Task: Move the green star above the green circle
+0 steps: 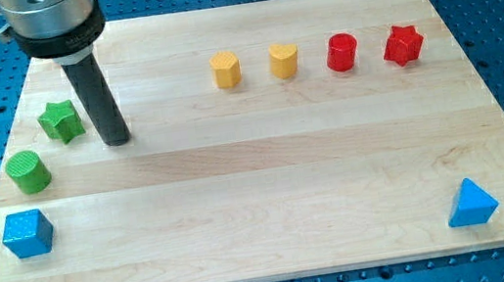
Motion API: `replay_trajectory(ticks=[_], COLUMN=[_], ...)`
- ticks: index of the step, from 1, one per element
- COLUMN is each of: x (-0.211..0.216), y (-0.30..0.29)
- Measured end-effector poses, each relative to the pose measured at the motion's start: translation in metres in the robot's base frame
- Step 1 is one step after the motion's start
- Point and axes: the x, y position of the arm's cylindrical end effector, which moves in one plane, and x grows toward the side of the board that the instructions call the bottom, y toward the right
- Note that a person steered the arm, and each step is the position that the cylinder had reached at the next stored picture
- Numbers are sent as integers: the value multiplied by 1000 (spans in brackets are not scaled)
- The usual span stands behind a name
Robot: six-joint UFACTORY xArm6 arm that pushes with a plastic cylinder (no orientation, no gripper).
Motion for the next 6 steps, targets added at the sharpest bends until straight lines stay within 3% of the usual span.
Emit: replay_trajectory(ticks=[2,5,6], x=[-30,-29,-9], y=[-13,-53,70])
